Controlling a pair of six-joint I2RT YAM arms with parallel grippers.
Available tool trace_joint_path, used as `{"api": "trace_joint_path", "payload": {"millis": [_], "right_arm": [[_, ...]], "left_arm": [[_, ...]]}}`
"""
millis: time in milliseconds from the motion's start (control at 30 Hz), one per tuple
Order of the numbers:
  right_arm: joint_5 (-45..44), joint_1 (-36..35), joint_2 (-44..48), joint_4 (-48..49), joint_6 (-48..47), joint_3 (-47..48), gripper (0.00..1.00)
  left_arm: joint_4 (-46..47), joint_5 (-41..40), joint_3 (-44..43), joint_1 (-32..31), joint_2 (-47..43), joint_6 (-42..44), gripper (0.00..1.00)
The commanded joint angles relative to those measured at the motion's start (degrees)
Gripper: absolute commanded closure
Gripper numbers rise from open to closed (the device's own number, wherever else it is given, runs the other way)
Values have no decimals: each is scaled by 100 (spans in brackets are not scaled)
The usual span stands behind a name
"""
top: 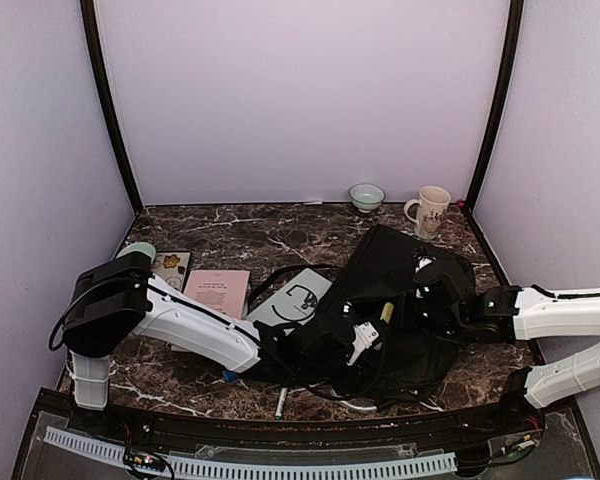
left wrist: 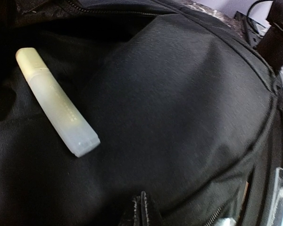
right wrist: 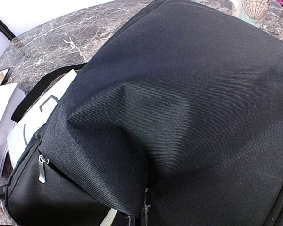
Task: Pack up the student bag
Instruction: Adjust the pen in the upper front pocket of the bag.
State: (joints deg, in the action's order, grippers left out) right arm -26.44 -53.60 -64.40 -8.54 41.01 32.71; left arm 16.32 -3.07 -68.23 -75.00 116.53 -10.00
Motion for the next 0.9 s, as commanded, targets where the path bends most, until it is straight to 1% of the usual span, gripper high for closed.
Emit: {"api": "trace_joint_path", "payload": {"millis": [0,133,367,500,700,867], "right_arm": [[219,16,106,572,100,6,100],[287,11,161,596,108,-58,100],[435,3,243,744,129,-179,100],[523,-14,268,760,135,-224,100],[891,-109,414,1155,115,-446,100],[816,-172,472,1074,151,-452,100]], "left_arm": [[-137,-418,-457,-6,305,-136,98],[-119,-775,-734,32,538,-190,100],[226,-804,-983,248,759,-375,100],[298,-687,-1137,436,897,-361,100],[598,-236,-1355,700,1078,-361,100],[717,-339,-1753,810,1267,-222,100]]}}
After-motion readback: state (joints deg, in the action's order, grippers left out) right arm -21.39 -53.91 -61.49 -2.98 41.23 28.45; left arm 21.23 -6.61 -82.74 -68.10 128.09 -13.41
